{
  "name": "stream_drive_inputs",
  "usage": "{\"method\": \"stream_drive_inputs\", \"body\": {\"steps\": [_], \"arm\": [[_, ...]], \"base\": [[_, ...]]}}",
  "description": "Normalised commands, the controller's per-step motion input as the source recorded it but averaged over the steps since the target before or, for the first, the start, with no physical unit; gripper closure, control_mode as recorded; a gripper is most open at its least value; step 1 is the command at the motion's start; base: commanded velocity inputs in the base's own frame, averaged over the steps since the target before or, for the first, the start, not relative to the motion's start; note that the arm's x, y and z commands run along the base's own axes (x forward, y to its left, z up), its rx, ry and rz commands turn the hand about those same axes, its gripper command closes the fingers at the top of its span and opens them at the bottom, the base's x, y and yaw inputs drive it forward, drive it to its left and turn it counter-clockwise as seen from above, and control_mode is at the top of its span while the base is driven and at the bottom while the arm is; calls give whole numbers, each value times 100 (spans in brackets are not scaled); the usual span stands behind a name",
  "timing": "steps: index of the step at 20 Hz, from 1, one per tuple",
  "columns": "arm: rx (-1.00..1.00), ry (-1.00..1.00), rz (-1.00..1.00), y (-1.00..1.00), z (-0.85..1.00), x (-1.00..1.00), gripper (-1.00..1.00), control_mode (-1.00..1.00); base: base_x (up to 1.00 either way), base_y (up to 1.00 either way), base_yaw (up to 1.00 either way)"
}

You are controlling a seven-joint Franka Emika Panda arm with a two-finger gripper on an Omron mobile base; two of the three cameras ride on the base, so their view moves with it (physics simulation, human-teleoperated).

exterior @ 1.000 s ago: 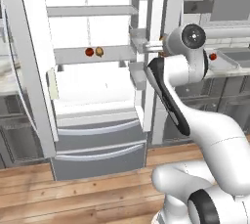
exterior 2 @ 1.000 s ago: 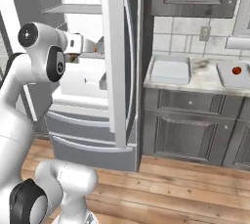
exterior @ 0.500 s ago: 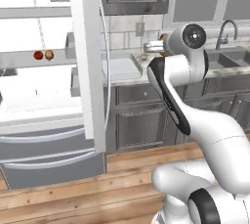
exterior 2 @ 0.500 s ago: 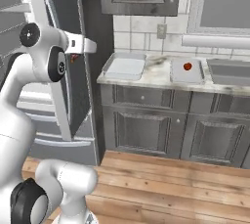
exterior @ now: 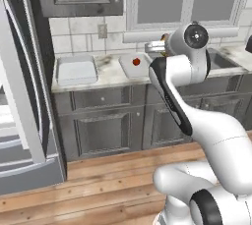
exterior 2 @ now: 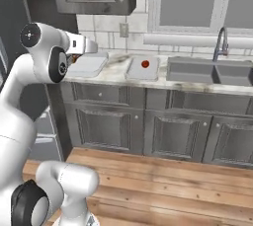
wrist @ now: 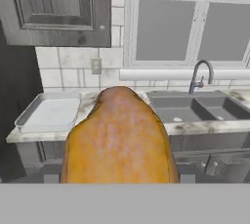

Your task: Place one tomato and one chicken drumstick in each tupperware on the nearby counter, to pack two identical lunches.

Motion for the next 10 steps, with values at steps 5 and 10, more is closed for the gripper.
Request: {"method": "stream_drive_inputs", "body": {"steps": [5, 10], "arm": [[0, 0, 0, 0, 0, 0, 100, 100], [0, 0, 0, 0, 0, 0, 100, 100]], "base": [[59, -66, 0], [97, -18, 0]]}}
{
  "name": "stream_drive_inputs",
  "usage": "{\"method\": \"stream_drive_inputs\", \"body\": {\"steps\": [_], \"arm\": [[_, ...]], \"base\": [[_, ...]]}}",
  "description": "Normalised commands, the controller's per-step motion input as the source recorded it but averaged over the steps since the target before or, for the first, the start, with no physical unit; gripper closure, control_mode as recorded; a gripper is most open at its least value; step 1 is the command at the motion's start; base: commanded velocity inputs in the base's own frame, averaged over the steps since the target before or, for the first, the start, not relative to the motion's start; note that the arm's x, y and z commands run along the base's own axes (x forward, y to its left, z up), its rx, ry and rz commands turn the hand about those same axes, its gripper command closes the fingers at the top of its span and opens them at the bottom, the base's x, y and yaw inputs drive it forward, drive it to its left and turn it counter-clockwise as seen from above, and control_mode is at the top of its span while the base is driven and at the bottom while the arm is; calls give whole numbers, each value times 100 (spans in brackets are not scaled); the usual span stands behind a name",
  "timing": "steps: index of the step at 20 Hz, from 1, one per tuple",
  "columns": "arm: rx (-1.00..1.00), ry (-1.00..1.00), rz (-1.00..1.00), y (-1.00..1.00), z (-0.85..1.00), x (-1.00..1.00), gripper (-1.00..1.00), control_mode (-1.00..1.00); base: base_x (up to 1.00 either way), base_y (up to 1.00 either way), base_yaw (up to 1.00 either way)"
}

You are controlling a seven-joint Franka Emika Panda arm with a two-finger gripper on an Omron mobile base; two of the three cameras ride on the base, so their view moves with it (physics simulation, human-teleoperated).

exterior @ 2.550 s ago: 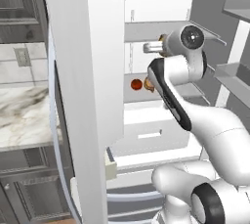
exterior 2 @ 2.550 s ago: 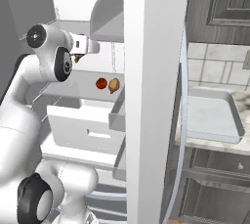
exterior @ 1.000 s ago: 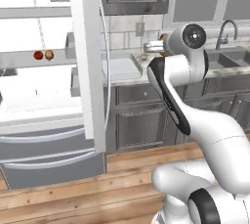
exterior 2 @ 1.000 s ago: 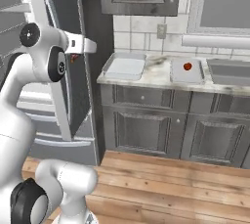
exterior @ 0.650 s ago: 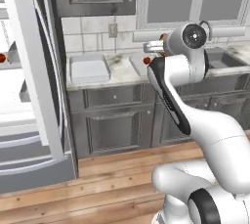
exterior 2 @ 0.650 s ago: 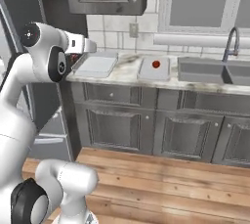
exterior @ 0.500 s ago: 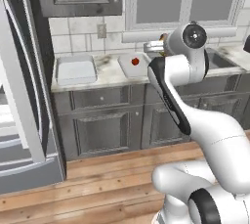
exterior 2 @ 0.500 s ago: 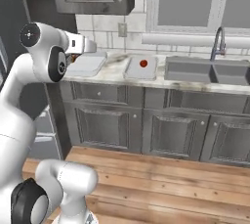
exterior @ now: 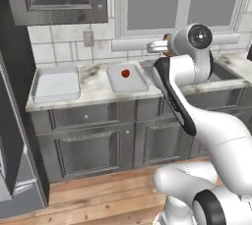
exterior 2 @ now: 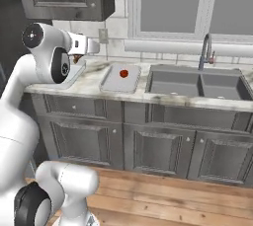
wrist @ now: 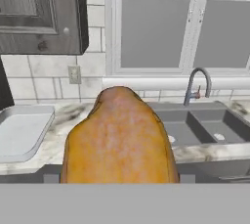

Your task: Place one tomato and one chicken drumstick in each tupperware on the nearby counter, to pack two identical lunches.

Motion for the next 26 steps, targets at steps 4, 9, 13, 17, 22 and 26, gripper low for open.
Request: {"method": "stream_drive_inputs", "body": {"steps": [4, 9, 13, 17, 22, 26], "arm": [[0, 0, 0, 0, 0, 0, 100, 100], [0, 0, 0, 0, 0, 0, 100, 100], [0, 0, 0, 0, 0, 0, 100, 100], [0, 0, 0, 0, 0, 0, 100, 100], [0, 0, 0, 0, 0, 0, 100, 100], [0, 3, 0, -6, -3, 0, 100, -100]], "base": [[100, 0, 0], [100, 0, 0], [99, 0, 0], [93, 0, 0], [76, 0, 0], [30, -2, 0]]}}
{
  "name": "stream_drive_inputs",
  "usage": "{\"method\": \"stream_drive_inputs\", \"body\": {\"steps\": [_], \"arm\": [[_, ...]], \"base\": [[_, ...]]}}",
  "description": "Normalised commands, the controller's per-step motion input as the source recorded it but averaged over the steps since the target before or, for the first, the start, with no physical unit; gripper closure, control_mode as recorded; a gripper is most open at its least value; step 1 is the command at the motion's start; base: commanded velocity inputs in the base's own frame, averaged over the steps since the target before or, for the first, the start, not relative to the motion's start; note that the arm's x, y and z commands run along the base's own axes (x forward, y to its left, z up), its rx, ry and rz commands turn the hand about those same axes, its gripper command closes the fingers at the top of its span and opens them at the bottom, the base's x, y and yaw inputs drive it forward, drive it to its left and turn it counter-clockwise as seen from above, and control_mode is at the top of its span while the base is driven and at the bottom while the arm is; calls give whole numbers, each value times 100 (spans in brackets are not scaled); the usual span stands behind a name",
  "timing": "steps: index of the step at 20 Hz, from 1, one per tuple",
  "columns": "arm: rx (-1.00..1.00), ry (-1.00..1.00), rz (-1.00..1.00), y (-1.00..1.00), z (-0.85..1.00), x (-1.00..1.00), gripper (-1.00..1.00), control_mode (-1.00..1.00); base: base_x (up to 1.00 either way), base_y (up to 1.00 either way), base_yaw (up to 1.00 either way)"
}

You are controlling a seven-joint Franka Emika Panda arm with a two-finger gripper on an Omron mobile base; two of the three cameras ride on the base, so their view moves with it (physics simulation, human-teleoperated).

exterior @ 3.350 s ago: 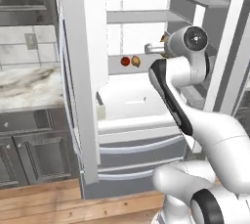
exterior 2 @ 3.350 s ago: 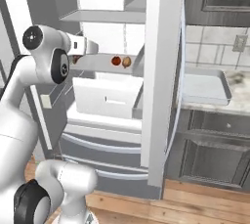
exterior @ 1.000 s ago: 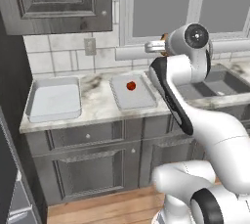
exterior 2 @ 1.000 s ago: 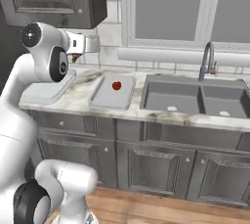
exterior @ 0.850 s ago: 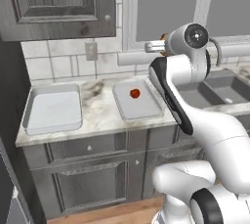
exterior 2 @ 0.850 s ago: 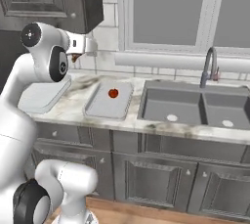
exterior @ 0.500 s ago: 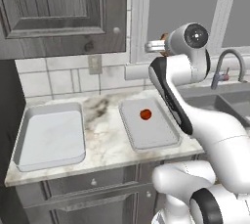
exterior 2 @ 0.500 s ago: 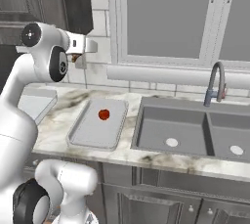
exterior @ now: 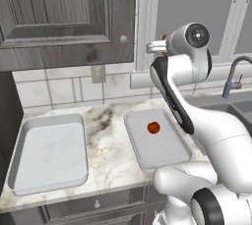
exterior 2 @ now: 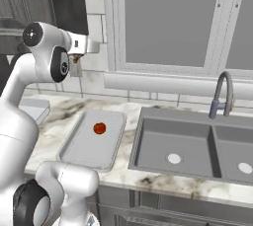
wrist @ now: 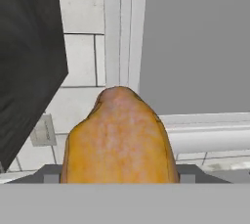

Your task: Place one tomato and one chicken drumstick in each tupperware on the nearby counter, to pack two identical lunches.

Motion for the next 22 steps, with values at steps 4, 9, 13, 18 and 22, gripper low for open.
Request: {"method": "stream_drive_inputs", "body": {"steps": [4, 9, 13, 18, 22], "arm": [[0, 12, 0, -26, -17, -16, 100, -100], [0, 20, 0, -9, -39, -1, 100, -100], [0, 36, 0, 0, -71, 0, 100, -100], [0, 27, 0, 2, -97, 0, 100, -100], [0, 27, 0, 0, -89, 0, 100, -100]], "base": [[0, 0, 0], [0, 0, 0], [0, 0, 0], [0, 0, 0], [0, 0, 0]]}}
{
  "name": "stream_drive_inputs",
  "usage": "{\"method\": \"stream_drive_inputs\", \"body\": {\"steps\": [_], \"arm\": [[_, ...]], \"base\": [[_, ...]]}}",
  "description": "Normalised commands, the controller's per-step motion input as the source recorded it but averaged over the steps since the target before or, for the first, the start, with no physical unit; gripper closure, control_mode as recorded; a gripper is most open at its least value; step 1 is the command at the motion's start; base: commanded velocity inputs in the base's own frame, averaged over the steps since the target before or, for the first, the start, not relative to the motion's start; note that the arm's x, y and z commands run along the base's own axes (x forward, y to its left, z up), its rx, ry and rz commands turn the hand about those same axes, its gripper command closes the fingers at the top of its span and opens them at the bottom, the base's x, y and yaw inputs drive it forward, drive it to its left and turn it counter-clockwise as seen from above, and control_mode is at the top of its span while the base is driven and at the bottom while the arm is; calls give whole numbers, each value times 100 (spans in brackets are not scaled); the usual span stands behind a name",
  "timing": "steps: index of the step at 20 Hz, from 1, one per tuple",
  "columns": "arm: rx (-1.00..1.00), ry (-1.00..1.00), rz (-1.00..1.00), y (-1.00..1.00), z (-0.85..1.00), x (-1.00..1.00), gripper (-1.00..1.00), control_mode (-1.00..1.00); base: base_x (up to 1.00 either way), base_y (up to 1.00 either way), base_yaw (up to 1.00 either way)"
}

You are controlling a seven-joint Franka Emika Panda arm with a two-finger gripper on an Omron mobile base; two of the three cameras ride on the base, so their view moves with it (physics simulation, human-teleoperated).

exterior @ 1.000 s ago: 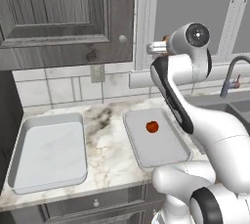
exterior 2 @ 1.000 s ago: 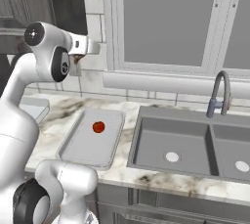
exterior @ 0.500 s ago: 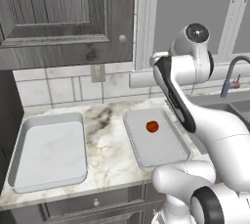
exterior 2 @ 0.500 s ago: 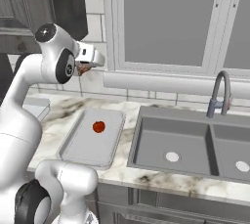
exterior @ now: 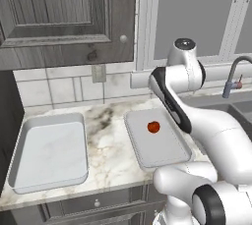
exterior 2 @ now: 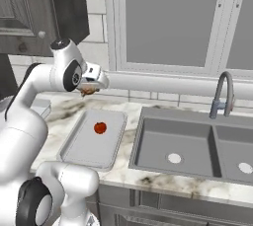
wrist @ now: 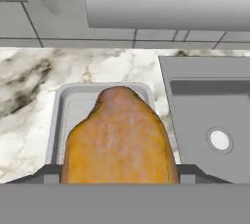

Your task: Place one tomato and one chicken drumstick in each tupperware on the nearby counter, to pack two identical lunches.

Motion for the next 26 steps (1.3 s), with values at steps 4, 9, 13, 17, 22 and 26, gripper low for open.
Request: {"method": "stream_drive_inputs", "body": {"steps": [4, 9, 13, 17, 22, 26], "arm": [[0, 33, 0, 0, -91, 0, 100, -100], [0, 32, 0, 0, -88, 0, 100, -100], [0, 28, 0, 0, -89, 0, 100, -100], [0, 26, 0, 0, -84, 0, 100, -100], [0, 21, 0, 0, -71, 0, 100, -100], [0, 13, 0, 0, -54, 1, 100, -100]], "base": [[0, 0, 0], [0, 0, 0], [0, 0, 0], [0, 0, 0], [0, 0, 0], [0, 0, 0]]}}
